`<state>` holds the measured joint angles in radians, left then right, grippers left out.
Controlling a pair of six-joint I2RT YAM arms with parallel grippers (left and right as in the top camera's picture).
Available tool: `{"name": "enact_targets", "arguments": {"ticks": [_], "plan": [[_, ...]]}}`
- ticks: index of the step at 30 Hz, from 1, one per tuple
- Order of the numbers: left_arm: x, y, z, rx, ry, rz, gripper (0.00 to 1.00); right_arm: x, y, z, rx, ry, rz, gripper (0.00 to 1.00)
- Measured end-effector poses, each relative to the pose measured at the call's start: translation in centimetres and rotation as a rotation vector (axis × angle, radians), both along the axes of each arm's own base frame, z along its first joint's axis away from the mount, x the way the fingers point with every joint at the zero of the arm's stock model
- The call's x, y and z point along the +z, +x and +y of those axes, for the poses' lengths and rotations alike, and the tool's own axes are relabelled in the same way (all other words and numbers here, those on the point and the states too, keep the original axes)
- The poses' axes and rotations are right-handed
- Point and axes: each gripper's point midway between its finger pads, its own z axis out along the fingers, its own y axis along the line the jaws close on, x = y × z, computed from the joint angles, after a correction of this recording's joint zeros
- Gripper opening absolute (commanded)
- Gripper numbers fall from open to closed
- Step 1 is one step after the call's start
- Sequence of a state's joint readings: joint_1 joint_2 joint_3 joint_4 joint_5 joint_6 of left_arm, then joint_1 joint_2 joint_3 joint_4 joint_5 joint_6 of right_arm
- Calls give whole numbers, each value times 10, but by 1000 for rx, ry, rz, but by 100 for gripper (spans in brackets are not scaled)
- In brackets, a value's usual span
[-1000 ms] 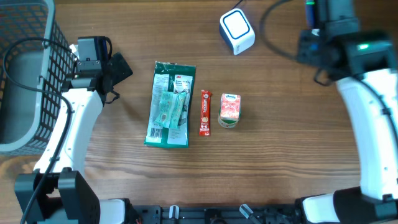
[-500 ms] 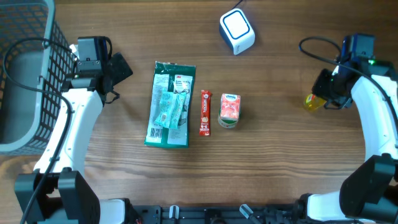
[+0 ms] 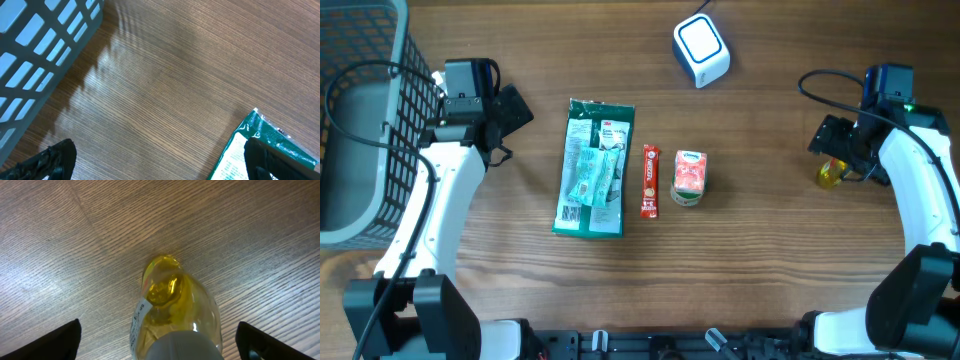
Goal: Scan the item barcode
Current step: 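Carry the bottle right and set it down at the table's right edge, then release the bottle and move right gripper over the Kleenex pack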
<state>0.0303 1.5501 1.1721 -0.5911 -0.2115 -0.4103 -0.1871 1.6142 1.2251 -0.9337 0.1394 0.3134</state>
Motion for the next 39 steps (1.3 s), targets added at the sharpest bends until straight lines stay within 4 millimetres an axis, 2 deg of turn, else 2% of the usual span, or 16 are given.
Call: {"name": "enact_targets", "arguments": {"ticks": [7, 8, 11, 13, 15, 16, 17, 20, 22, 24, 25, 28, 29, 32, 36, 39], "plan": [[0, 0, 0, 0, 0, 0, 100, 7, 0, 0, 0, 1, 6, 100], [0, 0, 0, 0, 0, 1, 100, 15, 0, 0, 0, 2, 9, 100], [0, 0, 0, 0, 0, 0, 100, 67, 18, 2, 19, 10, -77, 99], [0, 0, 0, 0, 0, 0, 100, 104, 27, 19, 94, 87, -161, 98], [0, 0, 0, 0, 0, 0, 100, 128, 26, 45, 178, 191, -225, 92], [0, 0, 0, 0, -1, 0, 100, 131, 22, 60, 217, 237, -224, 90], [0, 0, 0, 0, 0, 0, 100, 131, 19, 73, 252, 271, -214, 85], [0, 0, 0, 0, 0, 0, 100, 131, 16, 122, 377, 342, -194, 82], [0, 0, 0, 0, 0, 0, 100, 129, 10, 162, 470, 378, -177, 69], [0, 0, 0, 0, 0, 0, 100, 121, 3, 191, 522, 402, -152, 63], [0, 0, 0, 0, 0, 0, 100, 103, -6, 213, 552, 417, -110, 56], [0, 0, 0, 0, 0, 0, 100, 79, -12, 227, 564, 428, -79, 45], [0, 0, 0, 0, 0, 1, 100, 65, -18, 232, 563, 433, -55, 41], [0, 0, 0, 0, 0, -1, 100, 35, -23, 242, 548, 452, -36, 40], [0, 0, 0, 0, 0, 0, 100, 16, -26, 248, 542, 484, -36, 37], [0, 0, 0, 0, 0, 0, 100, 12, -25, 250, 529, 501, -50, 31]]}}
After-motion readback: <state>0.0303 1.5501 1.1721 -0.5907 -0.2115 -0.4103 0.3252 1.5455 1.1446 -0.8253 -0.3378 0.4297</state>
